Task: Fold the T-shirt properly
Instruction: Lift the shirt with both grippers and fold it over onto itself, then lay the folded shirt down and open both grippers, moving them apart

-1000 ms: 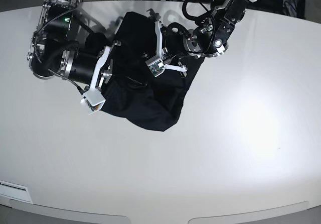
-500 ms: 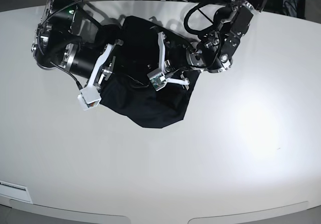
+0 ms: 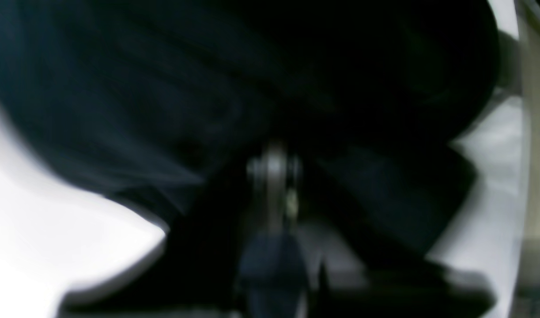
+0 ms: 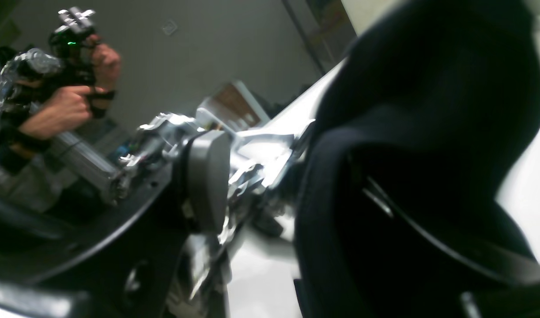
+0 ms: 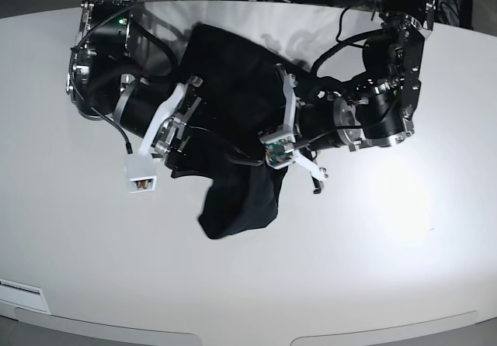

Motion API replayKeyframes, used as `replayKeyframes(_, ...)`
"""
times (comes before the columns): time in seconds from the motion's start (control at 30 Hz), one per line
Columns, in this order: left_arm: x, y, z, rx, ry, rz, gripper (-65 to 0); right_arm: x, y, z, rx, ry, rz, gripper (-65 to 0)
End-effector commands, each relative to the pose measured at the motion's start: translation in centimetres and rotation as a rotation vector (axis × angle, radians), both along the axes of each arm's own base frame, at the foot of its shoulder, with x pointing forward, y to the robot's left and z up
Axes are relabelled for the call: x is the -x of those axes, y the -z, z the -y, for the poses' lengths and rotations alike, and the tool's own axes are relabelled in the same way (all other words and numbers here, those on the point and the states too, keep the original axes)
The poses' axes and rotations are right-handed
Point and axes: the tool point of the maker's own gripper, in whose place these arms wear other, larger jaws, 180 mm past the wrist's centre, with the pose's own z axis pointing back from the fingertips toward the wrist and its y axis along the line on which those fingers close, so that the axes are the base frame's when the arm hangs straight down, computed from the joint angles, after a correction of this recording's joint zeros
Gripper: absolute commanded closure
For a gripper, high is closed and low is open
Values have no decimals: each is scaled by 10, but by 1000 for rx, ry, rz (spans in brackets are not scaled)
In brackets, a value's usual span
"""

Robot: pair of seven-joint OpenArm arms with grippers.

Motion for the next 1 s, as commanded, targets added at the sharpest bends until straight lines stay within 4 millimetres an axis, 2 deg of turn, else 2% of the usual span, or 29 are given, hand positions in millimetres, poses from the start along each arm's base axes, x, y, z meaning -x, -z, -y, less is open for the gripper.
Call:
replayKeyframes(0.0,-12,-56,4,162,-5,139,0,38,62,-10,315,-165,-74,-347)
replayKeyframes(0.07,-24,-67,-21,188,-75,160,0,53,71,-24,351,-227,-77,-347)
replayKeyframes(0.2,-23,-83,-52,247,-97,142,0,89,98,-42,446,-299,-105,-347)
replayKeyframes(0.27,-24,-87,-64,246,-117,150,0,97,109,-47,472,-291,-109,-347)
replayKeyframes(0.37,-23,-89,-77,246,-132,150,0,98,115,-53,487,-258,-80,-347)
replayKeyframes(0.47,-22,-84,-87,227,-155,141,0,92,112,-54,480,-230,-51,-347)
replayKeyframes(0.63,-17,-72,-90,211,-161,109,0,74,102,-55,481,-216,6,-347)
replayKeyframes(0.7,-13,-68,-88,199,-143,106,0,65,89,-57,461,-213,49,-347)
replayKeyframes(0.8,-7,-59,-87,185,-129,90,0,55,57,-60,405,-204,143,-341)
replayKeyframes(0.83,-6,-56,-86,182,-127,82,0,52,44,-60,390,-196,183,-316)
replayKeyframes(0.9,-2,-50,-87,181,-129,62,0,49,24,-59,379,-177,259,-207)
replayKeyframes(0.97,0,-45,-87,178,-130,47,0,46,21,-56,411,-151,299,-23)
